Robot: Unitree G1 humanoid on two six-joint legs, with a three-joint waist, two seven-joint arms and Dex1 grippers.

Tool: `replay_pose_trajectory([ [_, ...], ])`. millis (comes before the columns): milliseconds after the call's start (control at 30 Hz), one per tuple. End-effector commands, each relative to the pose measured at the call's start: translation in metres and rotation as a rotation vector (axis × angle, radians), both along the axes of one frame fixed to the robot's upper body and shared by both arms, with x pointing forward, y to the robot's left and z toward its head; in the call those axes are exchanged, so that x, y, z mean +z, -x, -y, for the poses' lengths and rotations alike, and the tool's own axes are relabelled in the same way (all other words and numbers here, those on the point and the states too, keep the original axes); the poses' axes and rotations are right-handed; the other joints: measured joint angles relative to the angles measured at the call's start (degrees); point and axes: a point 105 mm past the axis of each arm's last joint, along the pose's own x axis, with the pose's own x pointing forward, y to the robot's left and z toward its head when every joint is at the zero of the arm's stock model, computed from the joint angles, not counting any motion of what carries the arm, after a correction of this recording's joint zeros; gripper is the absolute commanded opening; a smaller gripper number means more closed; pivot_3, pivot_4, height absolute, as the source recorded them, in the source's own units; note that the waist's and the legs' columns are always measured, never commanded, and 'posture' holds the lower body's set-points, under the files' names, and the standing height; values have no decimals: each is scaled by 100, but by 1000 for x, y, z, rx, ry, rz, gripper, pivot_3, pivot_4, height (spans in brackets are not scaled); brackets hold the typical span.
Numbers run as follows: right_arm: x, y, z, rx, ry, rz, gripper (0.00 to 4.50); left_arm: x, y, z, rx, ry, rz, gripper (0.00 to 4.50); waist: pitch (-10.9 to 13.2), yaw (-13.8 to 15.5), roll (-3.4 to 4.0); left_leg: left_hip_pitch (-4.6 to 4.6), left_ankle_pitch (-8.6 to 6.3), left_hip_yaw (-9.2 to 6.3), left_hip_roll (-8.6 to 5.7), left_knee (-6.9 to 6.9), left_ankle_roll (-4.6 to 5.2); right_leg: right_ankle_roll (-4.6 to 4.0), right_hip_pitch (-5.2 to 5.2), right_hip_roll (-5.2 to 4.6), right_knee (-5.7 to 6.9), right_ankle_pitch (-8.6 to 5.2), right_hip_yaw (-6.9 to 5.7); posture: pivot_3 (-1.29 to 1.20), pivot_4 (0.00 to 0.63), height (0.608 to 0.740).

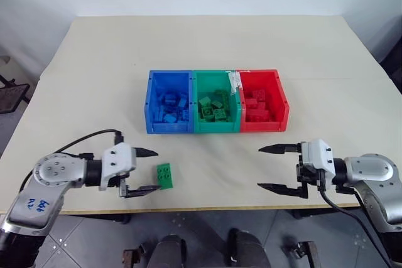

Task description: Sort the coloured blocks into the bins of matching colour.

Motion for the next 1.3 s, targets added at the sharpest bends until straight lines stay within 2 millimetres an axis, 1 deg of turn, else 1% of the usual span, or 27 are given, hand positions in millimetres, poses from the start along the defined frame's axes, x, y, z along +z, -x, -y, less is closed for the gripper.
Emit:
replay_pose_trajectory([
  [33, 11, 5, -1, -10, -12, 40, 4500, -9, -8, 2, 7, -53, 0, 4477, 0, -1, 0, 0, 0, 0, 0, 0, 0, 0, 0, 0, -1, 0, 0, 0, 150, 740],
  [100, 12, 5, -2, -19, -15, 41, 4500, -15, -10, 0, 22, -81, -41, 4477, 0, -12, 0, 1, 0, 4, 0, 1, 0, 0, 0, 0, -1, 0, 2, 0, 150, 740],
  [167, 12, 5, -2, -31, -20, 43, 4500, -19, -16, 0, 63, -91, -62, 4477, 0, -3, 0, 1, 0, 5, 0, 1, 0, 0, 0, 0, -1, 0, 2, 0, 150, 740],
  [200, 12, 6, -2, -39, -22, 46, 4500, -23, -19, 4, 86, -82, -86, 4477, 0, -1, 0, 1, 0, 4, 0, 1, 0, 0, 0, 0, -1, 0, 2, 0, 150, 740],
  [233, 12, 6, -2, -46, -21, 49, 4500, -30, -16, 6, 79, -91, -125, 4477, 0, 15, 0, 1, 0, 4, -1, 1, 0, 0, 0, 0, -1, 0, 2, 0, 150, 740],
  [267, 11, 7, -3, -54, -24, 52, 4500, -33, -17, 10, 86, -77, -132, 4477, 0, 31, 0, 0, 0, 3, -1, 2, 0, 0, 2, 0, -1, 0, 3, 0, 150, 740],
  [333, 11, 8, -4, -60, -28, 52, 4500, -35, -16, 18, 86, -33, -166, 4477, -6, 65, 9, 2, 0, 1, -4, 6, 1, 1, 7, -1, -2, 0, 4, 0, 150, 740],
  [367, 11, 9, -4, -59, -28, 50, 4500, -37, -15, 19, 78, -45, -172, 4477, -7, 89, 10, 3, 0, 0, -4, 9, 1, 1, 9, -1, -2, 0, 4, 0, 150, 740],
  [467, 8, 11, -3, -55, -1, 41, 4500, -45, -12, 14, 74, -95, -190, 4477, -13, 117, 16, 5, 0, 1, -3, 16, 1, 0, 13, -1, -1, 0, 6, 0, 150, 740],
  [567, 8, 14, -6, -32, -9, 36, 4500, -47, -12, 12, 88, -109, -212, 4477, -17, 117, 24, 8, 0, 5, -4, 15, 2, 0, 14, -1, -2, 0, 10, 0, 150, 740],
  [633, 8, 16, -10, -6, -10, 32, 4500, -48, -11, 12, 87, -114, -219, 4084, -18, 115, 25, 9, 0, 4, -4, 14, 2, 0, 13, 0, -1, 0, 10, 0, 150, 740],
  [733, 7, 16, -13, 7, -8, 34, 4500, -48, -9, 12, 89, -114, -222, 3355, -19, 97, 26, 9, 0, 5, -3, 14, 2, 0, 13, 0, -1, 0, 10, 0, 150, 740],
  [800, 8, 14, -12, 0, -13, 40, 4500, -46, -8, 12, 84, -104, -215, 3348, -19, 86, 26, 9, 0, 5, -3, 12, 3, 0, 12, -1, -2, 0, 10, 0, 150, 740],
  [900, 9, 12, -11, -16, -25, 51, 4500, -37, -8, 19, 42, -39, -178, 3348, -19, 68, 26, 9, 0, 4, -3, 9, 3, 0, 11, 0, -2, 0, 9, 0, 150, 740],
  [967, 13, 10, -8, -53, -59, 63, 4500, -22, -13, 28, 31, 50, -130, 3348, -18, 72, 25, 8, 0, 4, -3, 9, 3, 0, 11, -1, -4, 0, 9, 0, 150, 740],
  [1000, 18, 8, -5, -93, -91, 78, 4500, -10, -17, 37, 9, 103, -86, 3348, -18, 83, 25, 5, 0, 3, -3, 10, 3, 0, 11, -1, -5, 0, 9, 0, 150, 740],
  [1067, 25, 6, 0, -157, -140, 101, 4500, 7, -22, 48, -16, 174, -35, 3348, -15, 125, 19, 1, 0, 1, -3, 15, 3, 0, 10, 0, -5, 0, 7, 0, 150, 740],
  [1100, 29, 5, 5, -211, -178, 118, 4500, 19, -28, 59, -27, 229, -4, 3348, -14, 155, 18, -1, 0, 1, -3, 18, 3, 0, 9, -1, -5, 0, 6, 0, 150, 740],
  [1167, 40, 3, 15, -342, -289, 164, 4500, 47, -49, 80, 23, 375, 24, 3348, -14, 222, 16, -5, 0, -5, -4, 29, 3, 0, 12, -1, 0, 1, 4, 0, 150, 740],
  [1200, 43, 3, 18, -388, -323, 176, 4500, 57, -57, 87, 41, 422, 36, 3348, -15, 246, 14, -7, 0, -8, -5, 39, 3, 0, 13, 0, 3, 1, 4, 0, 150, 740],
  [1233, 44, 5, 23, -435, -338, 193, 4500, 64, -66, 96, 52, 450, 52, 3348, -16, 247, 12, -10, 0, -8, -6, 47, 3, 0, 14, -1, 5, 1, 5, 0, 150, 740],
  [1300, 45, 7, 33, -523, -356, 217, 4500, 72, -83, 111, 61, 446, 104, 3348, -18, 229, 11, -7, 0, -4, -7, 50, 3, 1, 14, 0, 7, 2, 7, 0, 150, 740],
])
